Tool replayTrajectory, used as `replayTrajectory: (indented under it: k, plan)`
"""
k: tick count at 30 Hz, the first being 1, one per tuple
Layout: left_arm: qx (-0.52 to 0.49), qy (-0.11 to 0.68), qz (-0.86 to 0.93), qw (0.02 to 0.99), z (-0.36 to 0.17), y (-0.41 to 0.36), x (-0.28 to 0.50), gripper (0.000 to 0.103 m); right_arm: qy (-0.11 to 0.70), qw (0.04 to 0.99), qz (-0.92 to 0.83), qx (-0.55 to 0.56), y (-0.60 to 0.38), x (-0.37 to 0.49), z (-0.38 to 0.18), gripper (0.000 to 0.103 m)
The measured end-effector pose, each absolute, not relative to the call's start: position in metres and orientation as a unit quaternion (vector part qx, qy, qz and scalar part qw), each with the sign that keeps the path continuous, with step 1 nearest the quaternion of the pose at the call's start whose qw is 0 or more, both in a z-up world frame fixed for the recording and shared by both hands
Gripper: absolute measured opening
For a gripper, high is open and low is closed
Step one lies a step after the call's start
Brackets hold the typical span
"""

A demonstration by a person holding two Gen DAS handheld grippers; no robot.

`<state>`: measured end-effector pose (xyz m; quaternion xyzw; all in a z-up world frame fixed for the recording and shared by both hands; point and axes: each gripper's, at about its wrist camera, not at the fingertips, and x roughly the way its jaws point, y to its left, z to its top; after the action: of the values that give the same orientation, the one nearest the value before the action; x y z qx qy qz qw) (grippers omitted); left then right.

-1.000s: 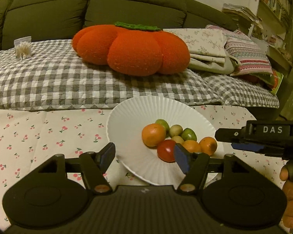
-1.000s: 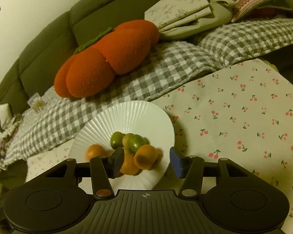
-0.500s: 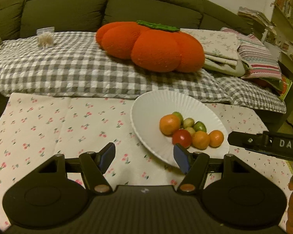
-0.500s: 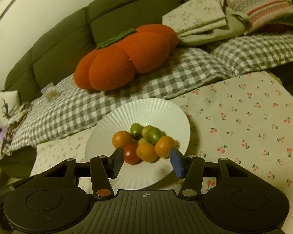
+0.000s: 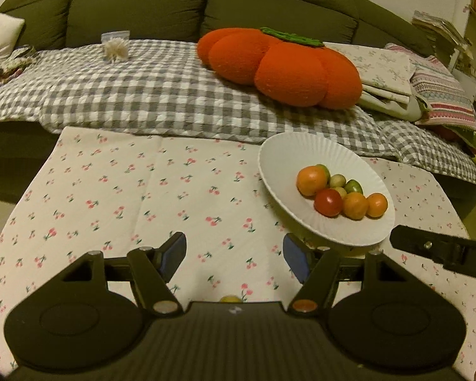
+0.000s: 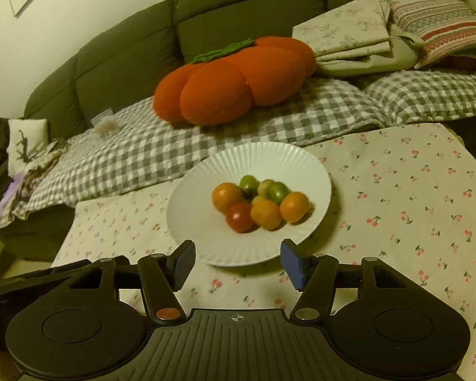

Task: Organize fruits
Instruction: 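Withdraw both tools toward the last two fruits on the tablecloth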

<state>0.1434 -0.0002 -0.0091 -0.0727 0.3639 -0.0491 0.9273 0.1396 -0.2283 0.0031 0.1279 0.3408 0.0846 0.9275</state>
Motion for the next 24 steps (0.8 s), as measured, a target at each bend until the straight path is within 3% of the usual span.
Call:
replayTrajectory:
  k: [4,24]
  plan:
    - [-0.090,0.367,-0.040,0.925,-0.011,0.011,0.133,0.072,0.345,0.926,0.096,0.119,-0.220,0.134,0.003,0.060]
    - [-0.071,0.408,-0.039,0.909,-0.056,-0.005,0.122,0.070,0.387,0.907,0.134,0.097,-0.191,0.124,-0.010,0.070]
